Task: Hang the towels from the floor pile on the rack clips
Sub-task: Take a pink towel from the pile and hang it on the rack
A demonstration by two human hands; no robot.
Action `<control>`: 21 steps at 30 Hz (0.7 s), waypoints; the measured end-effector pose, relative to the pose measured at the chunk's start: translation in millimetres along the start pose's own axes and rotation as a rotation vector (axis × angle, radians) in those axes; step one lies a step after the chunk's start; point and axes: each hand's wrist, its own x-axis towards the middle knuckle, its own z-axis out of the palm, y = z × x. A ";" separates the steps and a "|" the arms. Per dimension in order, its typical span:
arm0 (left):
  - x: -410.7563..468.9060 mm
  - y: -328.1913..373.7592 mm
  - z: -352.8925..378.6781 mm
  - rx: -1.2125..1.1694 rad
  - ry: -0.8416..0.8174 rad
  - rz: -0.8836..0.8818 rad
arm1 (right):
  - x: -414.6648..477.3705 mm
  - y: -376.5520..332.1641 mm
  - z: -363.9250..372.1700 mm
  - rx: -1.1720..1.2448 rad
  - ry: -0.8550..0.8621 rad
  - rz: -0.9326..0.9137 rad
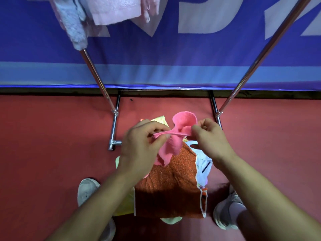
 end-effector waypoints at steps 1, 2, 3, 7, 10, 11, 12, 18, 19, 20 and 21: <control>2.7 -0.2 -4.8 0.048 -0.026 0.045 | 0.7 3.1 -0.7 -0.013 -0.022 0.014; 5.6 -1.0 -9.2 0.089 -0.050 0.082 | 2.6 7.0 -0.5 -0.011 -0.054 0.025; 7.9 -2.2 -12.7 0.109 -0.074 0.108 | 3.1 9.1 -0.3 -0.028 -0.090 0.033; 9.2 -2.1 -18.2 0.096 -0.155 0.162 | 2.0 17.6 4.2 -0.276 -0.132 -0.091; 11.7 -6.9 -23.9 0.150 -0.097 0.176 | 2.9 14.2 -0.9 -0.417 -0.085 -0.161; 14.1 -9.4 -27.8 0.165 -0.047 0.163 | 3.3 10.1 -4.6 -0.455 -0.075 -0.163; 16.9 -12.3 -32.1 0.165 -0.008 0.142 | 6.2 9.8 -8.0 -0.465 -0.069 -0.156; 16.6 -6.4 -35.5 0.115 -0.028 0.159 | -2.5 13.4 -1.2 -0.285 -0.266 -0.266; 15.5 -5.0 -34.0 0.112 -0.035 0.161 | -5.8 14.0 1.6 -0.331 -0.301 -0.325; 15.1 -4.7 -32.9 0.112 -0.039 0.160 | -6.7 15.7 4.0 -0.385 -0.316 -0.379; 15.2 -5.2 -32.5 0.112 -0.042 0.159 | -7.9 15.1 6.1 -0.427 -0.315 -0.410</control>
